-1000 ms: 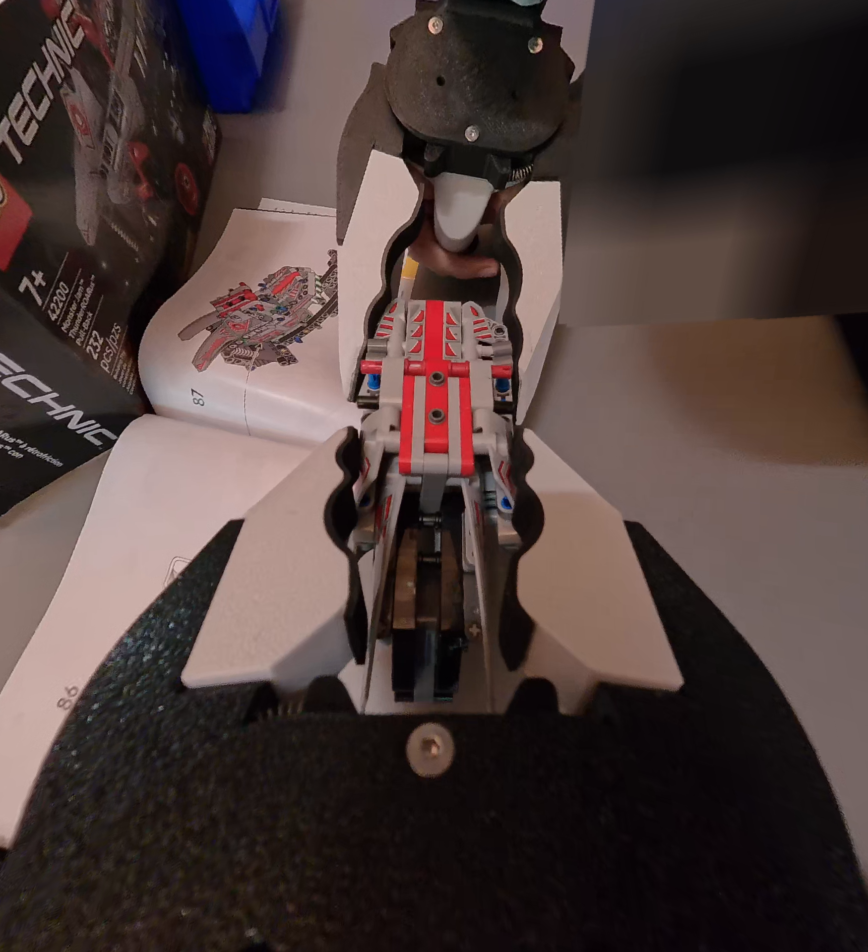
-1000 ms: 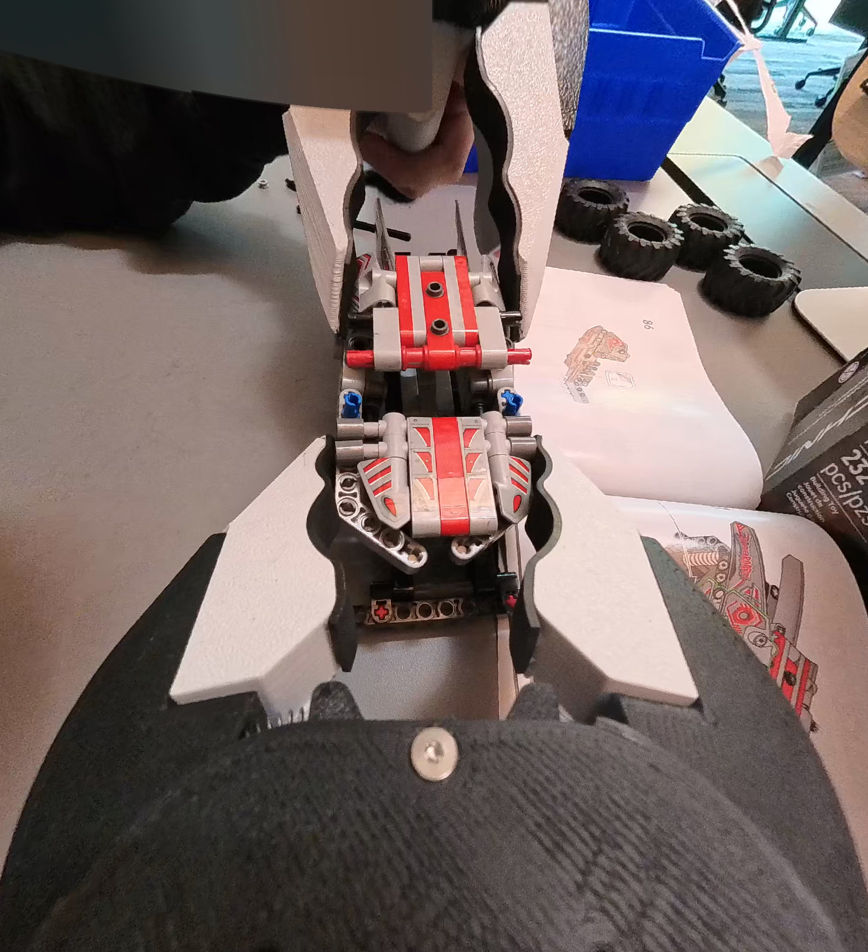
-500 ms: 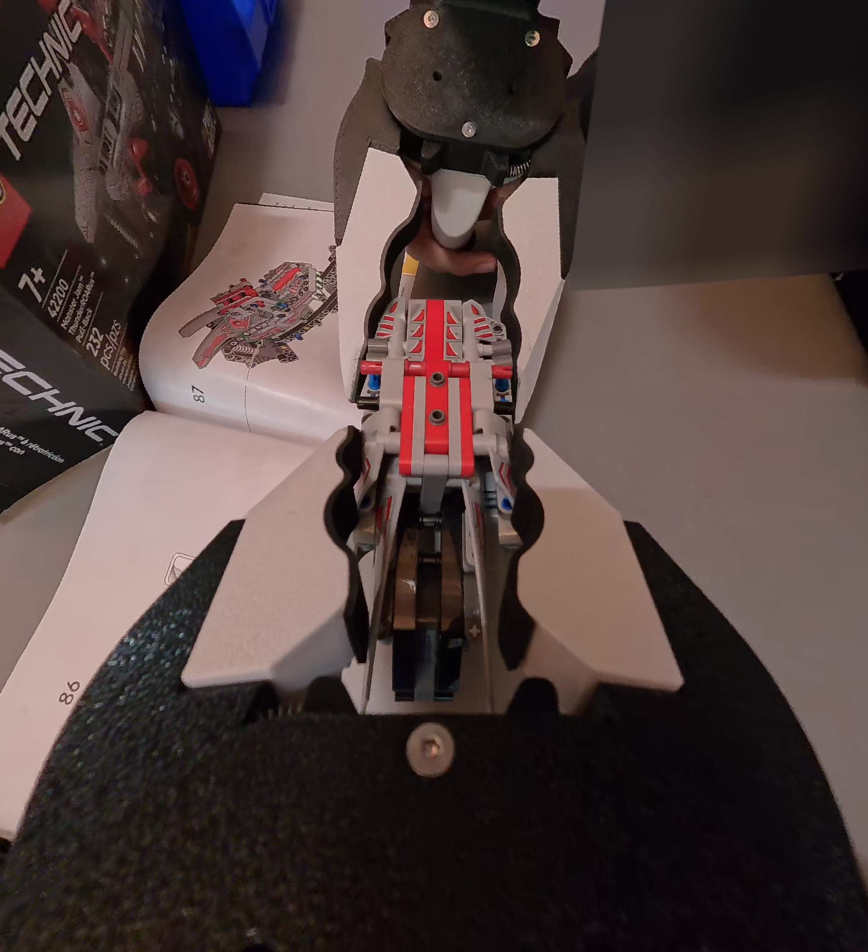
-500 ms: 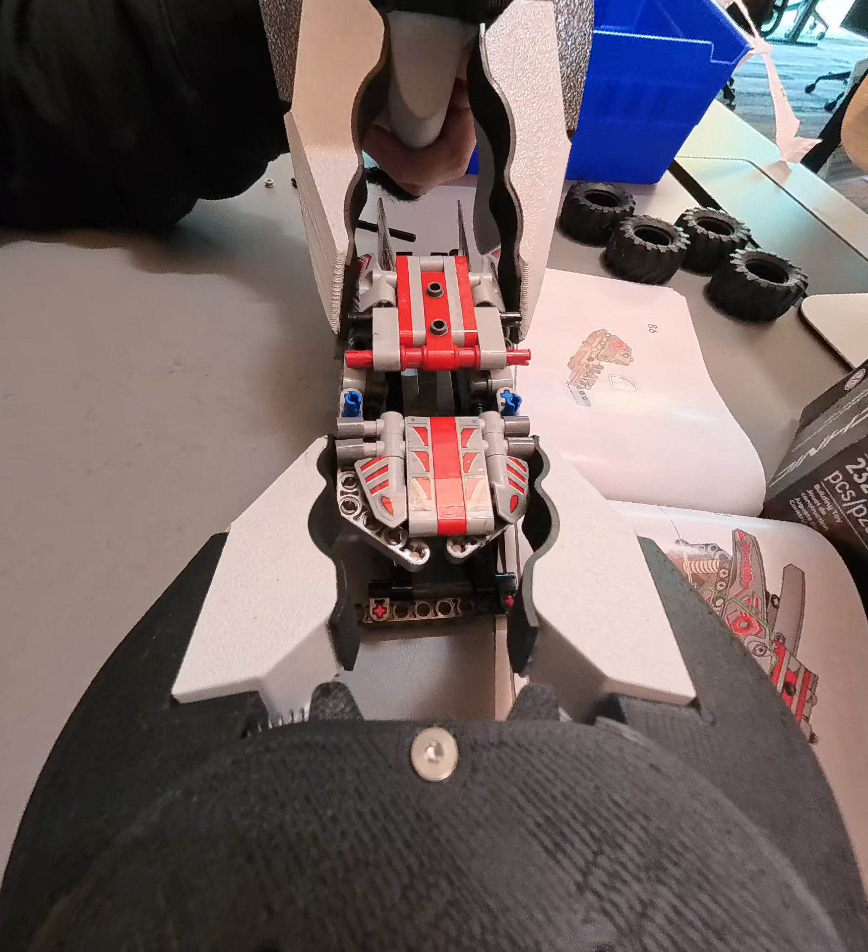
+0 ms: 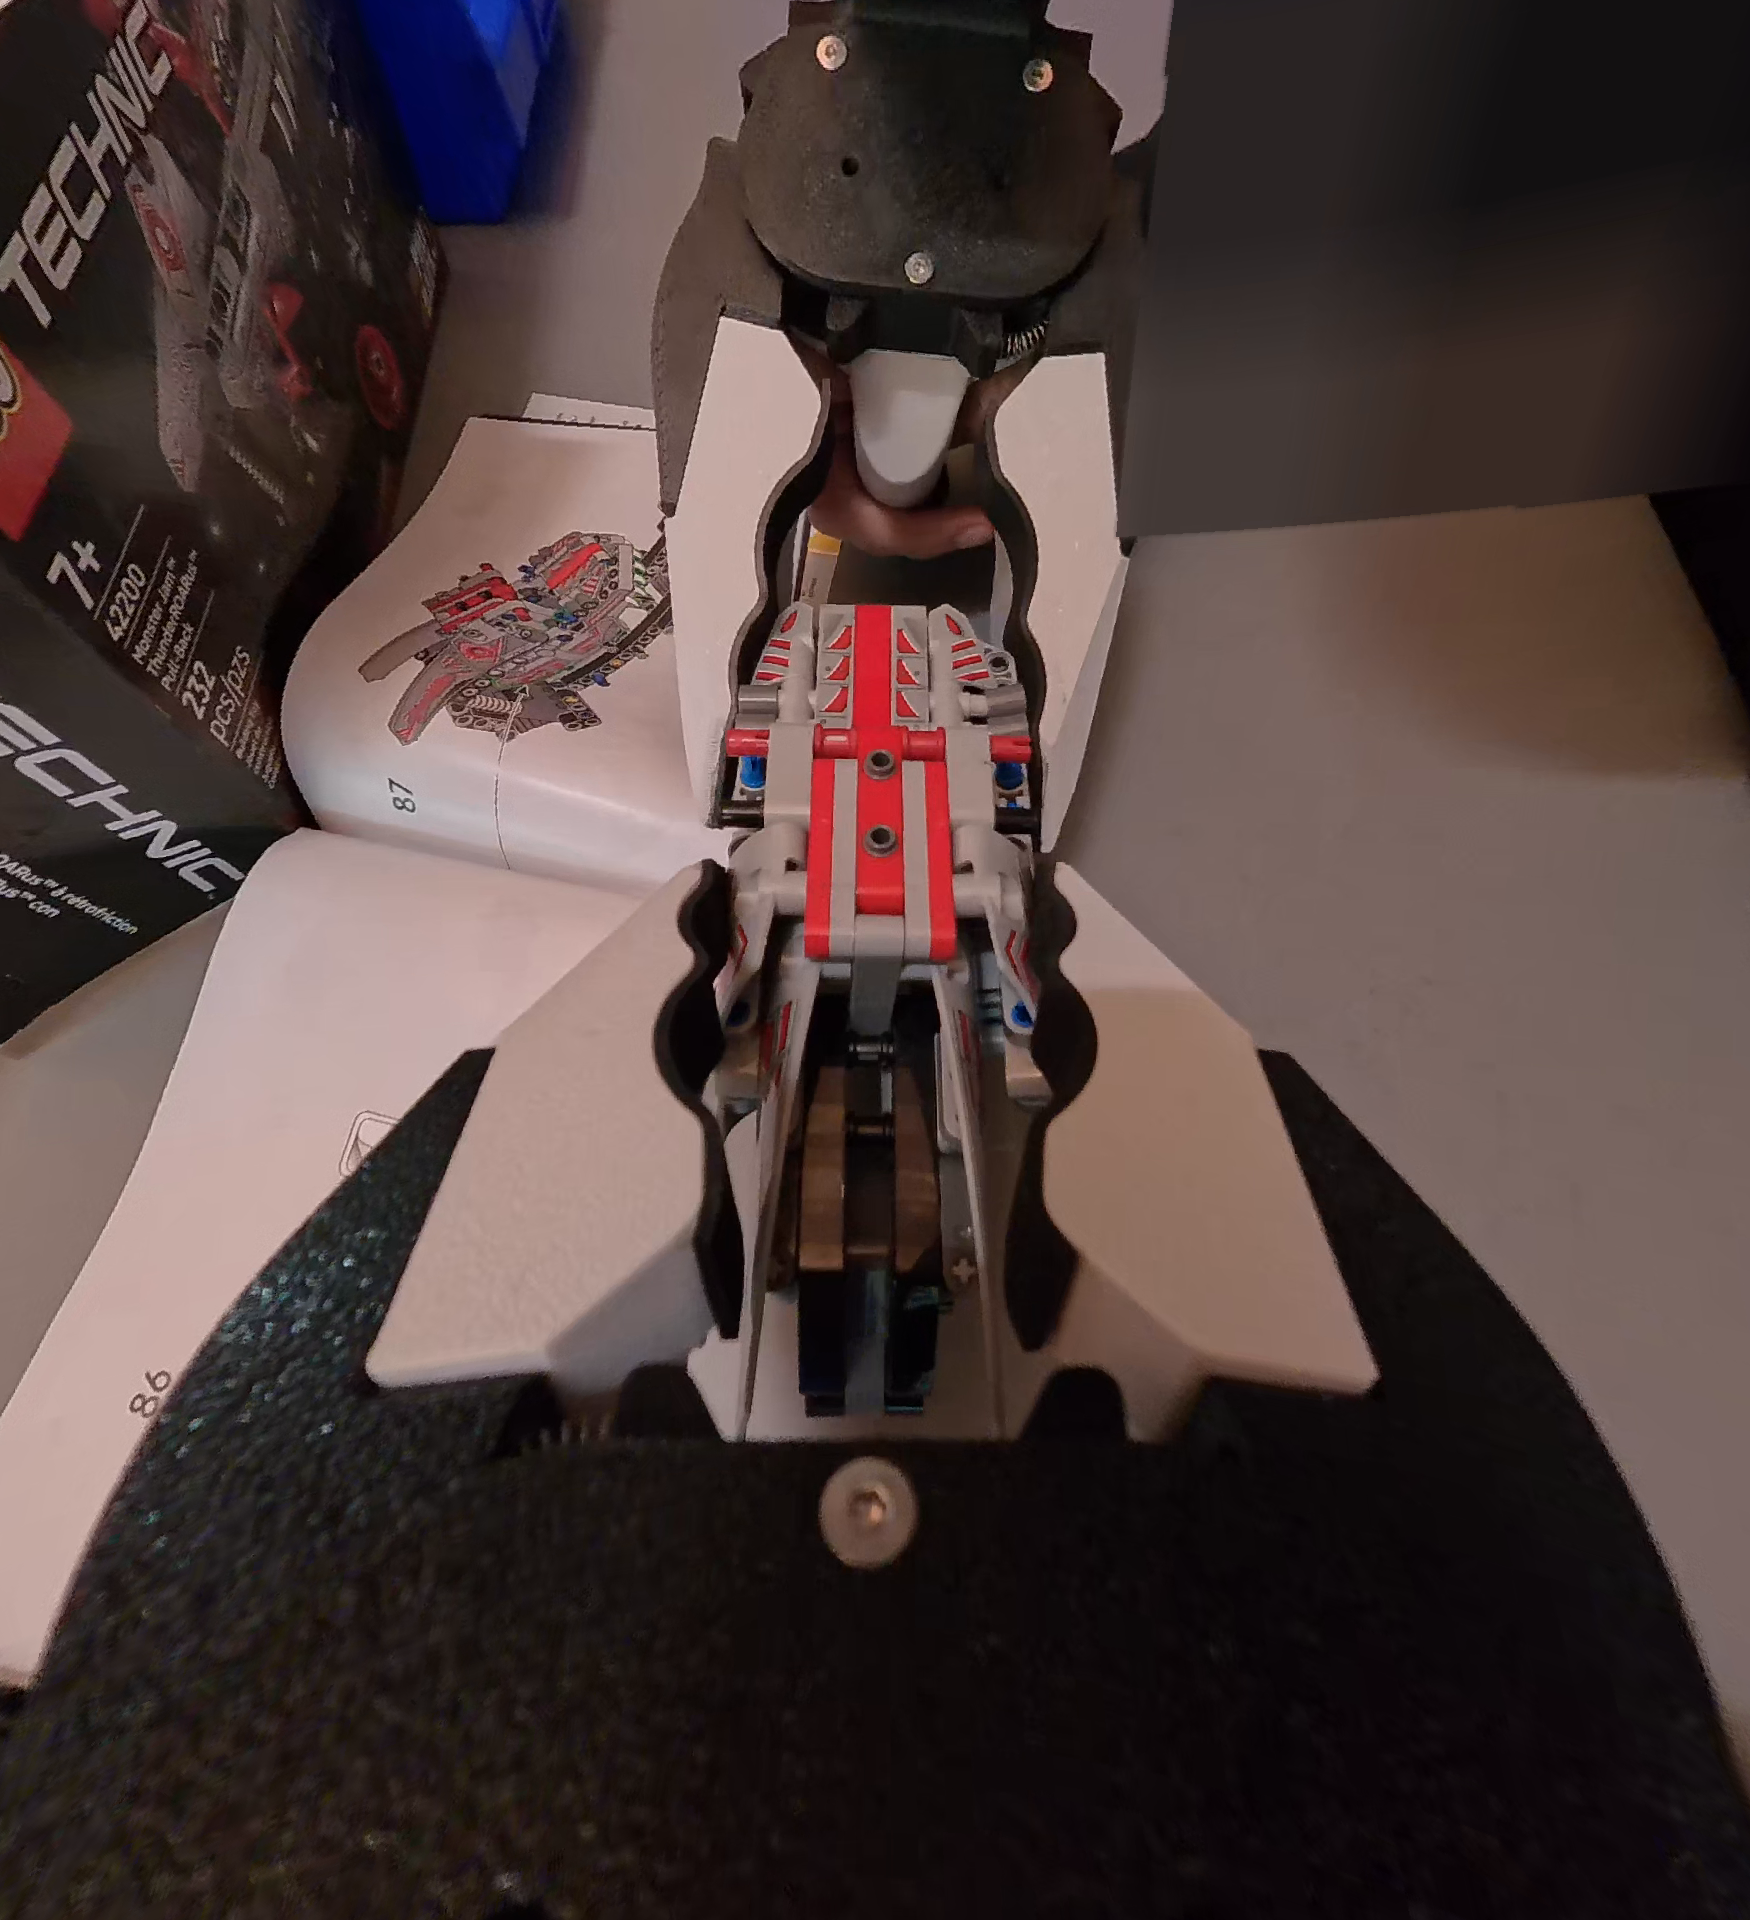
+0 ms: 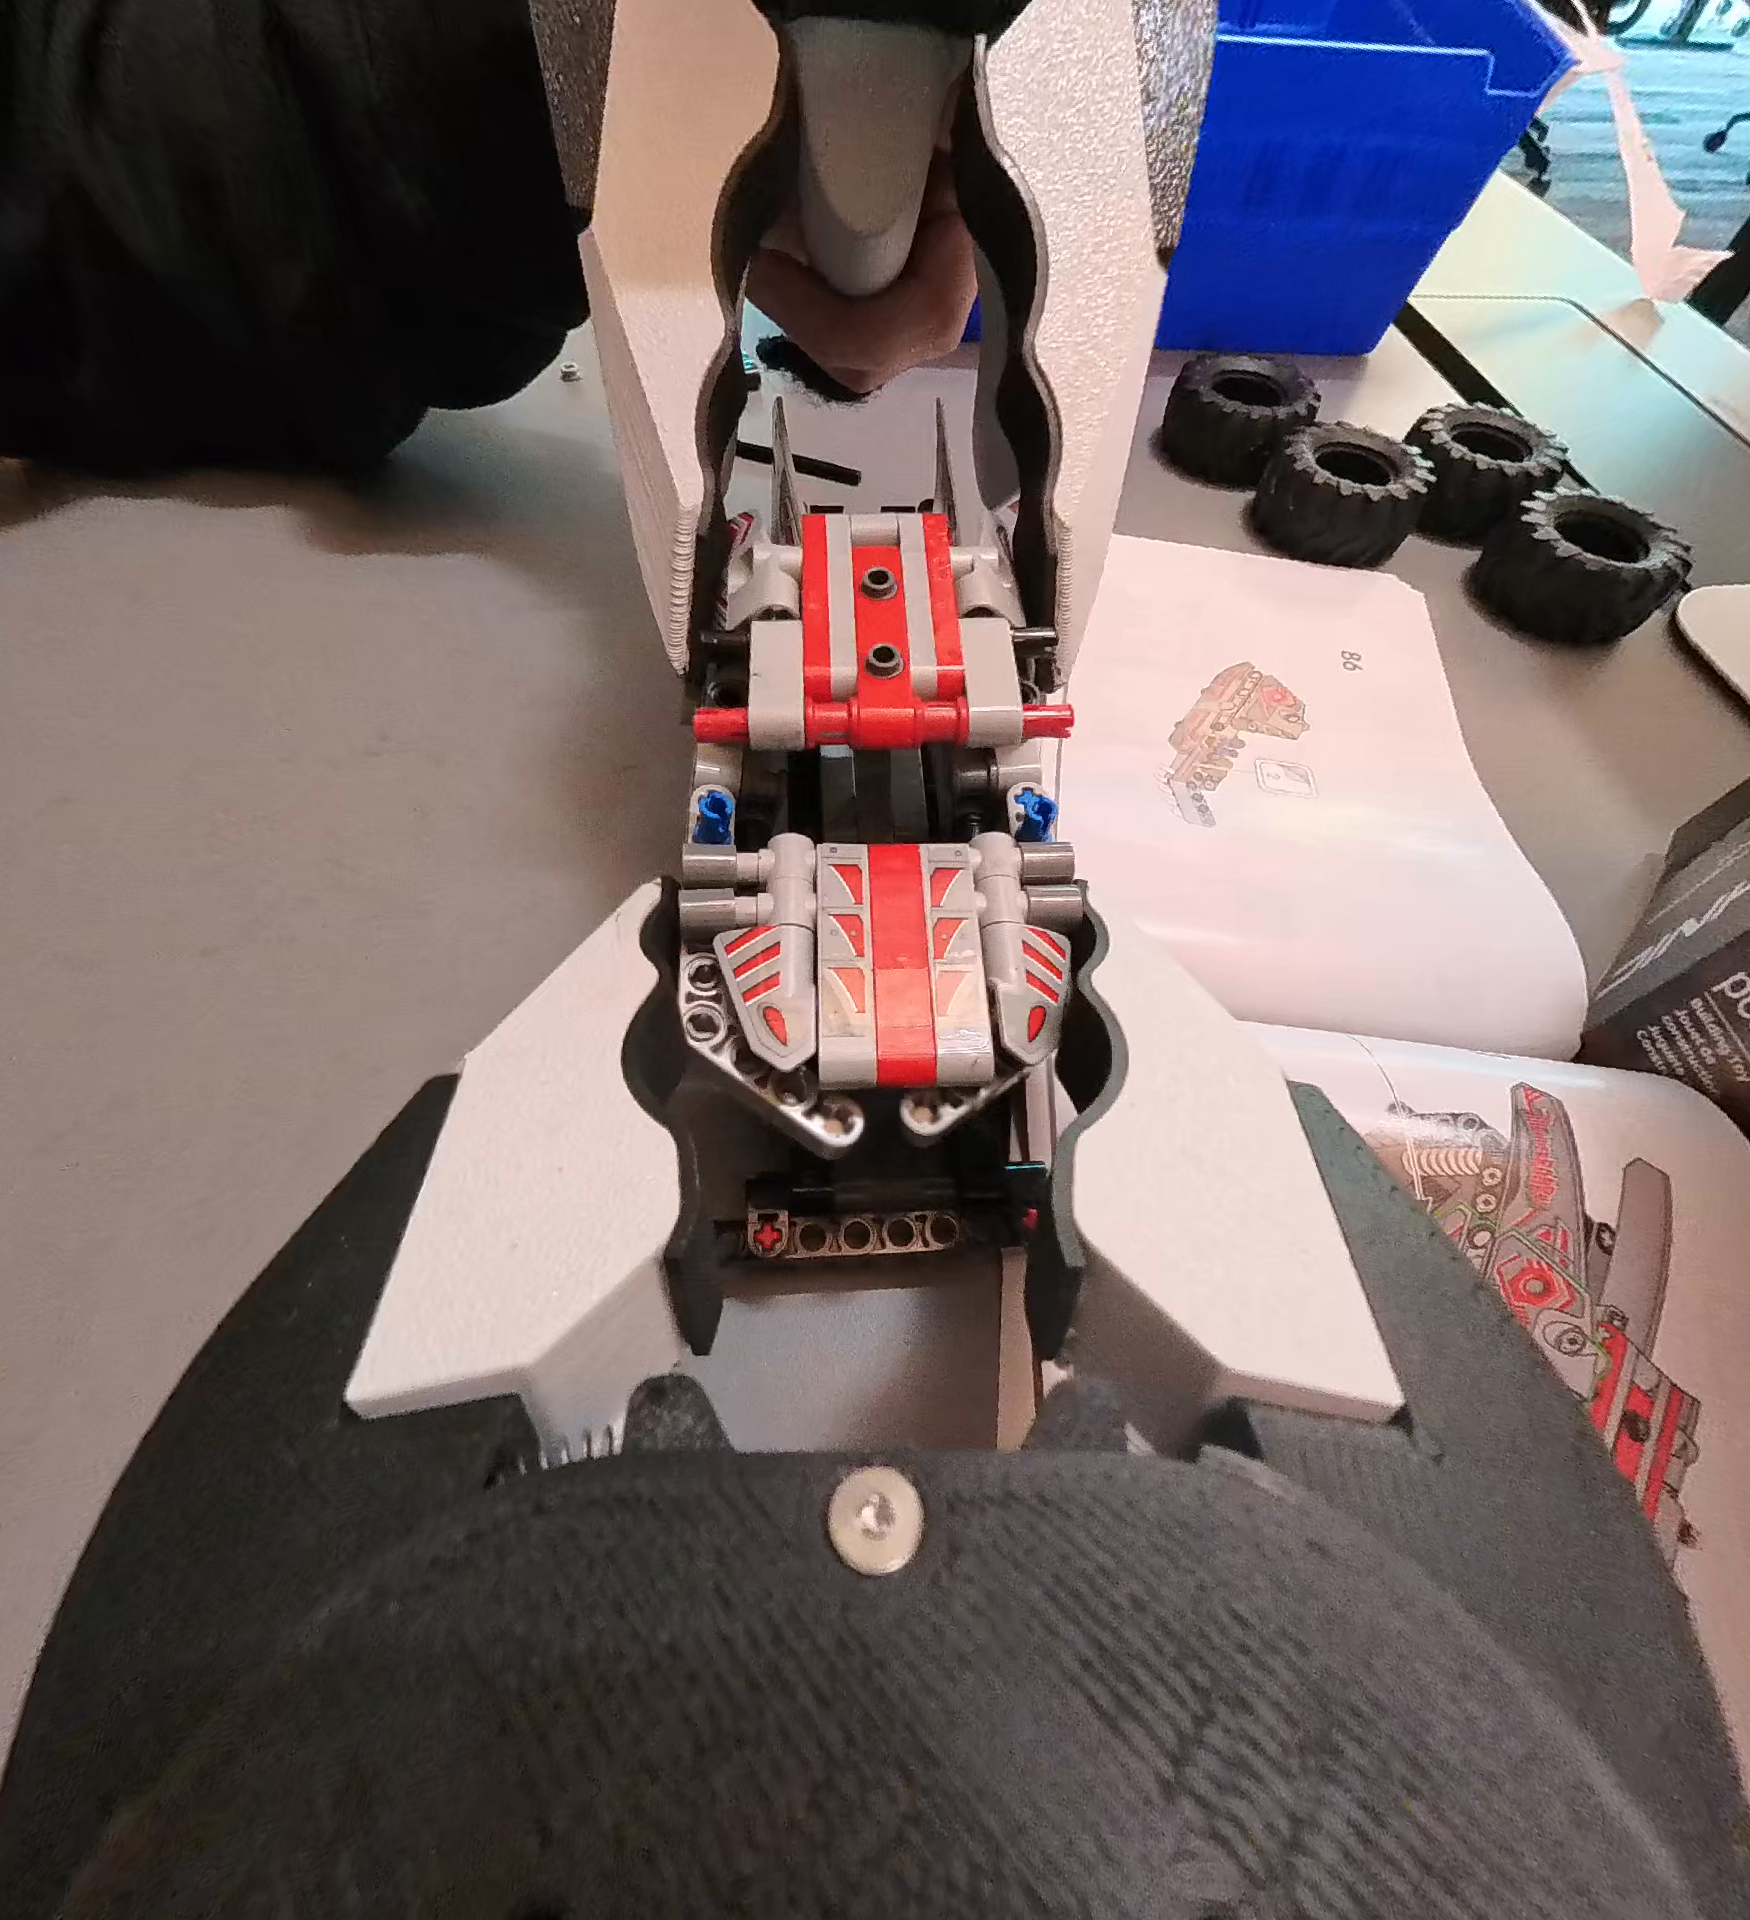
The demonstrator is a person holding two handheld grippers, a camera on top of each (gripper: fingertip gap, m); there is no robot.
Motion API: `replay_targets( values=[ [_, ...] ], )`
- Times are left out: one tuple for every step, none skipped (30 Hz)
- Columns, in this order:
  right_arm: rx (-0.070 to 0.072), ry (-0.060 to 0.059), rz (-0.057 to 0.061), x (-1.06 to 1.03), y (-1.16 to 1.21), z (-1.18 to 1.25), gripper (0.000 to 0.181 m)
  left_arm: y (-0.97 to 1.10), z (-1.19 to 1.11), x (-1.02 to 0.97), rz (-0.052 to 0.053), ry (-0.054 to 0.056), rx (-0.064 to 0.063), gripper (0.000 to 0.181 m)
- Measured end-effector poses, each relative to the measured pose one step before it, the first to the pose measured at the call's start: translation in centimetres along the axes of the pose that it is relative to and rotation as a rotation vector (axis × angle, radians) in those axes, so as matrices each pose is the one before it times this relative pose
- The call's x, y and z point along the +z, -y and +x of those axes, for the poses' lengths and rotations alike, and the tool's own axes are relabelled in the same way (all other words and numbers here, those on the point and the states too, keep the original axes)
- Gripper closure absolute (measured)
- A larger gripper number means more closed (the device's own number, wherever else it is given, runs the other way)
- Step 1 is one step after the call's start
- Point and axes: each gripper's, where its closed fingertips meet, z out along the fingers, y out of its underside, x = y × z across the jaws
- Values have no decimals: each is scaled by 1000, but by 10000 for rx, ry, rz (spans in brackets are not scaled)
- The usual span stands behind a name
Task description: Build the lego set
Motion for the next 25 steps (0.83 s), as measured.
replay_targets(
  values=[
    [-38,24,-6,-9,-22,-10,109,11,17,12,-10,18,32,124],
    [-94,7,-3,-2,-12,2,109,7,4,13,-16,15,31,124],
    [-18,16,0,-1,-13,9,109,-4,-5,-2,-3,5,-4,124],
    [-36,-7,-1,7,4,6,109,0,-2,-12,24,-11,-14,124],
    [7,6,-2,18,-6,1,109,2,-9,3,27,-8,-6,124],
    [-13,-18,-6,4,-2,6,109,1,-5,-1,16,-6,23,124],
    [-23,-26,-8,20,-7,7,110,-6,0,-9,1,-2,12,124],
    [23,16,-1,7,0,5,110,7,-19,-5,-2,11,-8,124],
    [54,36,5,0,10,17,110,-4,-14,6,-10,10,-23,124],
    [11,4,-3,17,-7,2,110,-6,-5,-14,-8,9,3,124],
    [9,13,4,-7,11,-5,110,18,2,4,3,12,-22,124],
    [21,21,7,1,5,6,110,15,-9,-12,12,10,-62,124],
    [36,31,10,-7,16,2,110,23,-7,-18,11,10,-65,124],
    [21,27,8,15,14,-17,109,13,33,-56,-7,30,-44,124],
    [22,51,5,23,3,-39,109,124,50,-100,20,119,-17,124],
    [19,-1,1,-6,7,29,109,510,-127,-208,227,347,10,121],
    [-3,-2,2,4,4,-4,109,790,-71,-312,316,338,-71,114],
    [-25,-16,-1,2,2,-2,109,604,245,-220,127,132,-108,113],
    [-12,-2,-3,4,0,-8,109,407,224,1,-26,178,-25,111],
    [4,9,-2,-1,-3,-15,109,333,-16,222,-102,339,84,106],
    [-16,-5,0,9,-6,-2,109,156,172,424,-238,121,69,103],
    [-21,4,0,2,3,-32,109,-37,261,533,-404,-86,15,102],
    [-10,11,-1,-7,-4,-22,109,-63,-31,525,-431,23,23,102],
    [-16,-3,2,-2,2,-8,109,-30,-134,437,-392,12,58,103],
    [-23,0,3,-4,3,-28,109,-69,57,347,-394,-167,19,107]
  ],
)
